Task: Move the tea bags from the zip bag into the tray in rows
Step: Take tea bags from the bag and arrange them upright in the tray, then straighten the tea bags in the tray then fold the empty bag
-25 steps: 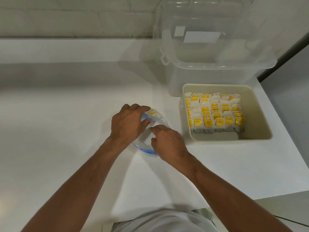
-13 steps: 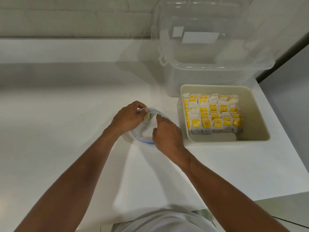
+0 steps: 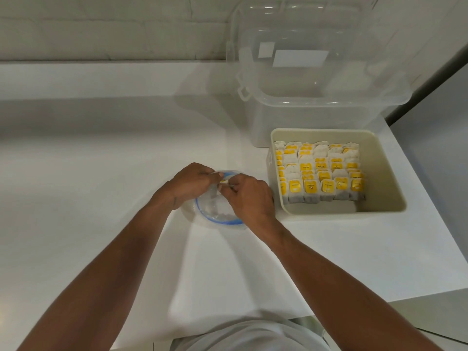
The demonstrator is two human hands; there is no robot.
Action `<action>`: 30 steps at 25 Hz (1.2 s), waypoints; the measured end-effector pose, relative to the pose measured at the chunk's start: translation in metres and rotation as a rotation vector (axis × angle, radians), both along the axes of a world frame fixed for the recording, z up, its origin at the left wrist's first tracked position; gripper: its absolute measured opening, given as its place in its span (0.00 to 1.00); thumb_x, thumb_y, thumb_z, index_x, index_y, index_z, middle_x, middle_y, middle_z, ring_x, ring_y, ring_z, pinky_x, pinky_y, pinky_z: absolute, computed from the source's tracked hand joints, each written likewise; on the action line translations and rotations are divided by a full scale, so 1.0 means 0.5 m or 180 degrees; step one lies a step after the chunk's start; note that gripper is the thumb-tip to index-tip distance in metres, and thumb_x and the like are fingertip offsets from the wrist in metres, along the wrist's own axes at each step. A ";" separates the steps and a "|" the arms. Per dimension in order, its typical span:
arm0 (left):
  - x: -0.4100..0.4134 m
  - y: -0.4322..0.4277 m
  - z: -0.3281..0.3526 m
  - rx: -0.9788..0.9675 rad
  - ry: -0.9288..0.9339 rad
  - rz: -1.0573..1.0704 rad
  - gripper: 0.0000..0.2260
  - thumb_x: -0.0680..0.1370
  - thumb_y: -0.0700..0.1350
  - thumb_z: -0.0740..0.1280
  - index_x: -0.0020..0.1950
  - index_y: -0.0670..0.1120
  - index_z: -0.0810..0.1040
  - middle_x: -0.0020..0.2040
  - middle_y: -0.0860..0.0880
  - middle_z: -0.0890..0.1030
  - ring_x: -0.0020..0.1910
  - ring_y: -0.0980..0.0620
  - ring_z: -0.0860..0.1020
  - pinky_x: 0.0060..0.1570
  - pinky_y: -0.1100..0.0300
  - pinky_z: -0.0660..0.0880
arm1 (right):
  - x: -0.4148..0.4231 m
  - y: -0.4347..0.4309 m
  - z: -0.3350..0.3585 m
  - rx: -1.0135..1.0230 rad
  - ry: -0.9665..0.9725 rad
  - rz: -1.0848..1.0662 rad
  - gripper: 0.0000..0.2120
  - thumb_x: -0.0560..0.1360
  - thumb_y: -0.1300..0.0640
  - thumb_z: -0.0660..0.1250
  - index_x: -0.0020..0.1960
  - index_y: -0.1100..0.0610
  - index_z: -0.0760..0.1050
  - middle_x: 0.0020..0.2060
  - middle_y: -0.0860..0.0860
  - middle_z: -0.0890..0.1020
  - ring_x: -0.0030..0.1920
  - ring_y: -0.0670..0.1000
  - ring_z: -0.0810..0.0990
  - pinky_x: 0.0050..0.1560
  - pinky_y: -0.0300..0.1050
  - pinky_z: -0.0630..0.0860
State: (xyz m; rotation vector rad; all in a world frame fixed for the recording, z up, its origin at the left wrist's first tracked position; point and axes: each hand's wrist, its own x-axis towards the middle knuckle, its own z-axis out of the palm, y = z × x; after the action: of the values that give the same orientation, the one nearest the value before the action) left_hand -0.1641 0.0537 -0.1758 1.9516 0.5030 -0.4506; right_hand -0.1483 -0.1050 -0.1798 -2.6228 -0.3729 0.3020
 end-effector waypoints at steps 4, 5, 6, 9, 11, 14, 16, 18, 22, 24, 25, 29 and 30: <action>-0.001 0.007 0.002 -0.0158 -0.0020 0.0182 0.22 0.73 0.56 0.69 0.44 0.34 0.80 0.38 0.44 0.79 0.38 0.48 0.76 0.44 0.54 0.72 | -0.008 0.004 0.009 0.0128 0.0057 0.0049 0.15 0.76 0.43 0.65 0.55 0.51 0.81 0.49 0.47 0.85 0.51 0.50 0.82 0.49 0.41 0.72; -0.001 0.006 0.003 -0.0190 -0.0009 0.0201 0.24 0.71 0.57 0.68 0.46 0.34 0.80 0.39 0.44 0.80 0.39 0.48 0.77 0.44 0.54 0.73 | -0.008 0.006 0.010 0.0155 0.0101 0.0080 0.14 0.76 0.43 0.66 0.55 0.50 0.80 0.49 0.47 0.85 0.50 0.50 0.81 0.47 0.40 0.70; 0.000 0.006 0.002 -0.0242 0.0023 0.0198 0.25 0.70 0.58 0.68 0.47 0.35 0.81 0.40 0.42 0.81 0.40 0.48 0.78 0.45 0.54 0.73 | -0.006 0.008 0.009 0.0130 0.0089 0.0119 0.13 0.76 0.44 0.65 0.55 0.50 0.80 0.48 0.47 0.84 0.50 0.50 0.81 0.46 0.40 0.69; 0.002 0.007 -0.002 -0.0130 0.0000 0.0194 0.18 0.76 0.55 0.68 0.46 0.40 0.84 0.45 0.41 0.84 0.44 0.47 0.80 0.48 0.54 0.75 | 0.005 0.001 0.006 -0.0071 -0.0059 0.0233 0.12 0.80 0.50 0.60 0.60 0.49 0.79 0.53 0.49 0.84 0.54 0.53 0.81 0.52 0.42 0.72; 0.003 0.012 -0.005 0.0748 -0.0230 0.0038 0.13 0.79 0.53 0.66 0.50 0.46 0.84 0.47 0.48 0.84 0.48 0.47 0.80 0.49 0.53 0.75 | 0.008 -0.007 0.009 0.0048 -0.0055 0.0328 0.13 0.80 0.52 0.61 0.62 0.48 0.78 0.55 0.49 0.84 0.55 0.53 0.81 0.56 0.43 0.72; -0.002 0.010 0.008 0.1790 -0.0580 -0.0050 0.10 0.79 0.53 0.66 0.57 0.54 0.82 0.52 0.53 0.80 0.52 0.49 0.79 0.46 0.56 0.73 | 0.008 -0.013 0.031 0.0360 -0.0117 0.0562 0.13 0.80 0.54 0.63 0.62 0.47 0.78 0.55 0.48 0.83 0.54 0.51 0.81 0.57 0.43 0.73; -0.007 0.012 0.016 0.2064 -0.0700 -0.0085 0.11 0.78 0.52 0.68 0.60 0.56 0.80 0.55 0.51 0.78 0.55 0.48 0.78 0.46 0.56 0.72 | 0.015 -0.022 0.059 0.0525 -0.0055 0.0721 0.13 0.78 0.54 0.66 0.62 0.48 0.77 0.50 0.47 0.84 0.51 0.52 0.81 0.55 0.47 0.76; -0.017 0.022 0.034 0.1981 -0.0945 -0.0318 0.19 0.76 0.46 0.69 0.66 0.57 0.76 0.62 0.51 0.77 0.60 0.46 0.75 0.53 0.52 0.74 | 0.032 -0.038 0.096 0.0731 0.0141 0.0823 0.12 0.76 0.55 0.70 0.59 0.50 0.76 0.43 0.46 0.85 0.47 0.49 0.81 0.52 0.47 0.76; -0.044 0.013 0.105 0.0129 -0.1145 -0.0975 0.24 0.74 0.41 0.73 0.67 0.58 0.77 0.62 0.59 0.80 0.61 0.57 0.76 0.56 0.60 0.73 | 0.082 -0.079 0.174 0.0929 0.0575 0.1073 0.10 0.70 0.56 0.76 0.49 0.51 0.80 0.36 0.44 0.84 0.40 0.42 0.82 0.47 0.42 0.77; -0.046 -0.013 0.113 -0.0349 -0.1008 -0.0911 0.12 0.73 0.46 0.77 0.56 0.55 0.84 0.51 0.54 0.84 0.50 0.54 0.80 0.50 0.57 0.74 | 0.103 -0.098 0.206 0.1067 0.0823 0.1066 0.08 0.68 0.57 0.78 0.46 0.51 0.82 0.35 0.45 0.85 0.37 0.42 0.82 0.44 0.39 0.77; -0.043 -0.030 0.116 -0.0396 -0.0987 -0.0738 0.07 0.72 0.47 0.78 0.49 0.53 0.85 0.45 0.49 0.84 0.44 0.50 0.80 0.48 0.53 0.74 | 0.111 -0.108 0.217 0.1059 0.0801 0.1039 0.08 0.68 0.57 0.78 0.45 0.51 0.82 0.35 0.46 0.85 0.37 0.43 0.83 0.43 0.39 0.77; -0.025 -0.076 0.122 0.0100 -0.1126 -0.0634 0.05 0.71 0.52 0.78 0.40 0.54 0.83 0.37 0.53 0.80 0.38 0.57 0.74 0.44 0.59 0.71 | 0.126 -0.141 0.228 0.0968 0.0789 0.1029 0.07 0.69 0.58 0.77 0.46 0.52 0.83 0.36 0.47 0.85 0.38 0.44 0.83 0.43 0.40 0.77; -0.021 -0.084 0.127 0.0231 -0.1153 -0.0674 0.06 0.71 0.53 0.78 0.41 0.55 0.83 0.38 0.55 0.80 0.39 0.58 0.74 0.44 0.60 0.71 | 0.129 -0.148 0.226 0.1061 0.0902 0.1036 0.07 0.70 0.59 0.77 0.47 0.53 0.83 0.37 0.48 0.85 0.38 0.44 0.83 0.42 0.38 0.77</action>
State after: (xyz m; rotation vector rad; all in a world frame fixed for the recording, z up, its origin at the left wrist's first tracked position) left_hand -0.1744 0.0114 -0.1123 2.1066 0.0818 -0.2030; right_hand -0.0840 -0.1791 -0.0666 -2.1517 -0.6869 0.6501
